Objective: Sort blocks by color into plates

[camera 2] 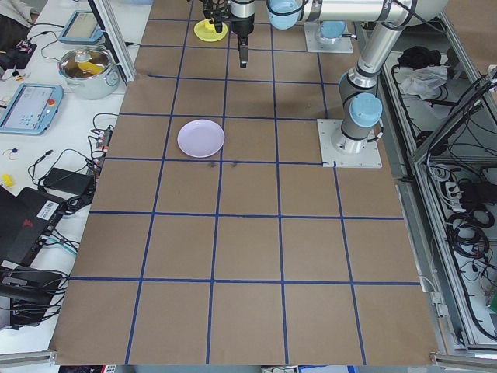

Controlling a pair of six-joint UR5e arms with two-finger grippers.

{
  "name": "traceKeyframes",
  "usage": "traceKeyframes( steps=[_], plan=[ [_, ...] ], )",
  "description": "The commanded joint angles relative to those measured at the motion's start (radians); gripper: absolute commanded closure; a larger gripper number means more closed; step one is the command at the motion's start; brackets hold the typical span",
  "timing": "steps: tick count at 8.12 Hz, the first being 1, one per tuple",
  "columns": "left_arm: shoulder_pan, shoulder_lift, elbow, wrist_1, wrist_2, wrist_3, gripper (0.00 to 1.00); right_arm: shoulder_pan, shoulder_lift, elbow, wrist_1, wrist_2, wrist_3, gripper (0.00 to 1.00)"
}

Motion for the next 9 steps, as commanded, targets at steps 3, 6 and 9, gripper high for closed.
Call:
traceKeyframes(
  steps=[3, 6, 9],
  plan=[
    [0.0, -0.003, 0.0, 0.001, 0.001, 0.0, 0.0, 0.003, 0.001, 0.011, -0.008, -0.006, -0.002, 0.0],
    [0.0, -0.001, 0.0, -0.001, -0.001, 0.0, 0.0, -0.006, -0.115, 0.052, 0.099, -0.018, -0.093, 0.0],
    [0.0, -0.001, 0.0, 0.001, -0.001, 0.002, 0.0, -0.05, -0.178, 0.254, -0.026, -0.097, -0.171, 0.0]
  ],
)
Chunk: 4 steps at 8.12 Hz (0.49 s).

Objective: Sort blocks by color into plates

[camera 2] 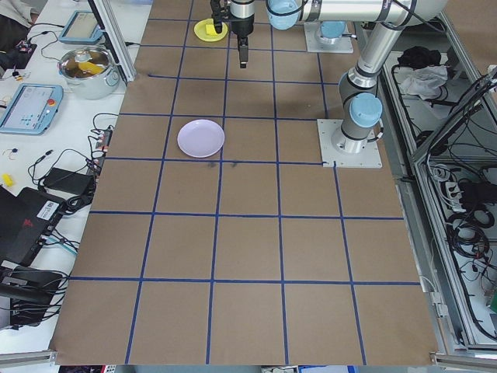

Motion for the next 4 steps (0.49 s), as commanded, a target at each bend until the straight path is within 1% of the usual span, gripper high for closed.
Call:
traceKeyframes(
  steps=[1, 2, 3, 4],
  plan=[
    [0.0, 0.0, -0.001, -0.001, 0.0, -0.001, 0.0, -0.072, -0.061, 0.217, -0.183, -0.042, -0.088, 0.0],
    [0.0, 0.003, 0.001, 0.001, 0.0, -0.001, 0.0, -0.085, -0.062, 0.269, -0.236, 0.016, -0.079, 0.0],
    [0.0, 0.003, 0.001, 0.001, 0.003, 0.001, 0.0, -0.085, -0.057, 0.271, -0.229, 0.091, -0.051, 0.0],
    [0.002, 0.005, 0.001, 0.001, 0.002, 0.001, 0.0, -0.085, -0.054, 0.28, -0.229, 0.082, -0.053, 0.0]
  ],
)
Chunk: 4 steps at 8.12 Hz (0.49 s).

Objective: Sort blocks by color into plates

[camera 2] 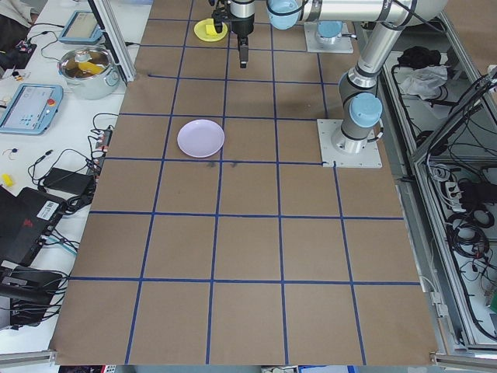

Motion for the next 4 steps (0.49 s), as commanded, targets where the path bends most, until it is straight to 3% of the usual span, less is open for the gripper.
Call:
traceKeyframes(
  steps=[1, 2, 3, 4],
  plan=[
    [0.002, 0.004, 0.0, 0.0, 0.002, 0.001, 0.0, -0.007, 0.007, 0.048, -0.019, 0.028, 0.01, 0.0],
    [0.002, 0.005, 0.0, 0.0, 0.002, 0.001, 0.0, -0.007, 0.007, 0.063, -0.021, -0.044, 0.012, 0.18],
    [0.003, 0.005, 0.0, 0.0, 0.003, 0.001, 0.0, -0.007, 0.004, 0.061, -0.019, -0.108, 0.01, 0.48],
    [0.002, 0.008, 0.0, 0.002, 0.003, 0.001, 0.0, -0.007, 0.001, 0.052, -0.018, -0.111, 0.018, 0.62]
  ],
)
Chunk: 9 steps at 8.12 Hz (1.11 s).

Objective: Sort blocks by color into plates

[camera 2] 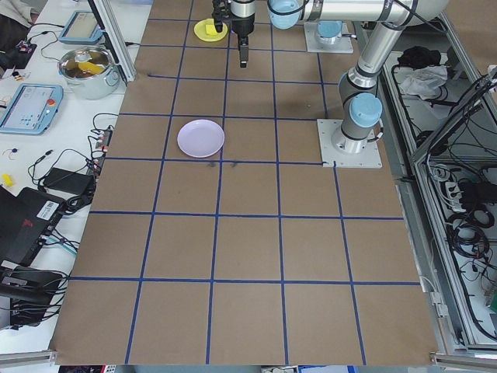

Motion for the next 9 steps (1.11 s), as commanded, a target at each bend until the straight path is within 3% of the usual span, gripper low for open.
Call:
traceKeyframes(
  steps=[1, 4, 5, 7, 9],
  plan=[
    [0.001, 0.002, 0.0, 0.001, 0.002, 0.0, 0.0, 0.001, -0.01, -0.009, 0.011, -0.047, 0.018, 0.62],
    [-0.001, -0.003, 0.0, 0.0, -0.001, 0.0, 0.0, 0.006, -0.062, -0.013, 0.078, -0.024, 0.065, 0.61],
    [-0.001, -0.003, 0.0, 0.001, -0.001, 0.0, 0.0, 0.03, -0.114, -0.01, 0.139, 0.046, 0.123, 0.6],
    [-0.001, -0.003, 0.0, 0.001, -0.001, 0.0, 0.0, 0.2, -0.183, -0.012, 0.218, 0.09, 0.314, 0.54],
    [-0.001, -0.003, 0.0, 0.0, -0.002, 0.0, 0.0, 0.436, -0.183, -0.015, 0.186, 0.203, 0.479, 0.54]
  ],
)
